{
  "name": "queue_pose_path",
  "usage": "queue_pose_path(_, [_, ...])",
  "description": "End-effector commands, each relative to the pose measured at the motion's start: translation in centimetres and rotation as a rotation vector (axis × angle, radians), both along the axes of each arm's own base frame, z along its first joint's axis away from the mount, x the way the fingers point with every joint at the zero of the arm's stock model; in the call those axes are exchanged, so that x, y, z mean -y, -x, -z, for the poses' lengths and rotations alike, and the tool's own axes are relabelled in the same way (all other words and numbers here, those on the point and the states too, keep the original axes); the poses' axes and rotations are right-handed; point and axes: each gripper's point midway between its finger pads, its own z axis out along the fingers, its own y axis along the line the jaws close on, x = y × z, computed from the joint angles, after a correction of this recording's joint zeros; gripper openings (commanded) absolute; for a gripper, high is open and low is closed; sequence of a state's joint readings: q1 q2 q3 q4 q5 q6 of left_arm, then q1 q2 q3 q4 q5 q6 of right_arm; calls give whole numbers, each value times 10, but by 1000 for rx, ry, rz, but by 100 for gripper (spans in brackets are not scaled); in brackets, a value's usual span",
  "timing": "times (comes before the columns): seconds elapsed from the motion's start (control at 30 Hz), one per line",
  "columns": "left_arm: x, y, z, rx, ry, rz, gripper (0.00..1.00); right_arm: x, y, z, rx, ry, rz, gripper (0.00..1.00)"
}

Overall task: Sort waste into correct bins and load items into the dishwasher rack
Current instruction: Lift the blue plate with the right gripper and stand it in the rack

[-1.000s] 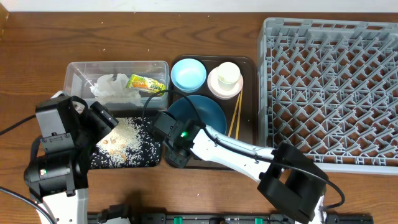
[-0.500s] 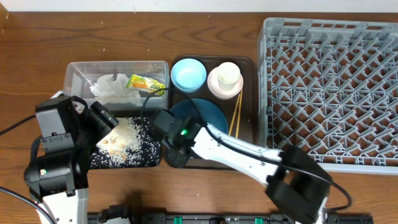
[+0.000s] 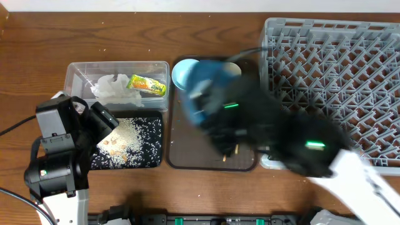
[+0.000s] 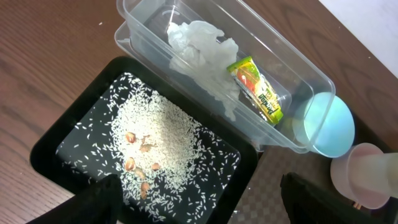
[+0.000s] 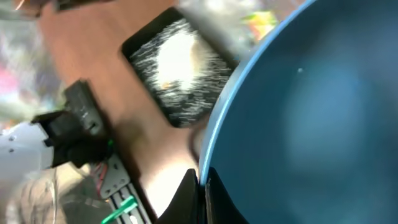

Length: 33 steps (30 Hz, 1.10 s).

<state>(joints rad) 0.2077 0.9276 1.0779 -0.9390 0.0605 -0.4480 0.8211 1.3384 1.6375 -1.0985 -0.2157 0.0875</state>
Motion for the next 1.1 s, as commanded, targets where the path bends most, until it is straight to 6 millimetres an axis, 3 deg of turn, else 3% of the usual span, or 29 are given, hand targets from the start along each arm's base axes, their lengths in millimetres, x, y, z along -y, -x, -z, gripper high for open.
queue_pose_path(0.0, [-3,0,-3,2,-14,-8,84,48,-13,-21,6,-50,132,1])
queue_pose_path(0.1, [-3,0,-3,0,-13,-8,84,96,-20,-35,25,-87,223,1])
queue_pose_path(0.17, [-3,0,-2,-1,-13,-8,84,115,-23,-44,31,-142,239,1])
queue_pose_path(0.4, [-3,-1,-2,-1,-13,-8,84,152,-30,-85,5,-522,99,1])
queue_pose_path(0.53, [-3,-1,-2,-1,-13,-8,84,171,-42,-93,-21,-698,54,1])
queue_pose_path(1.07, [-3,-1,-2,-1,-13,-8,84,208,-125,-17,-82,-770,61,1])
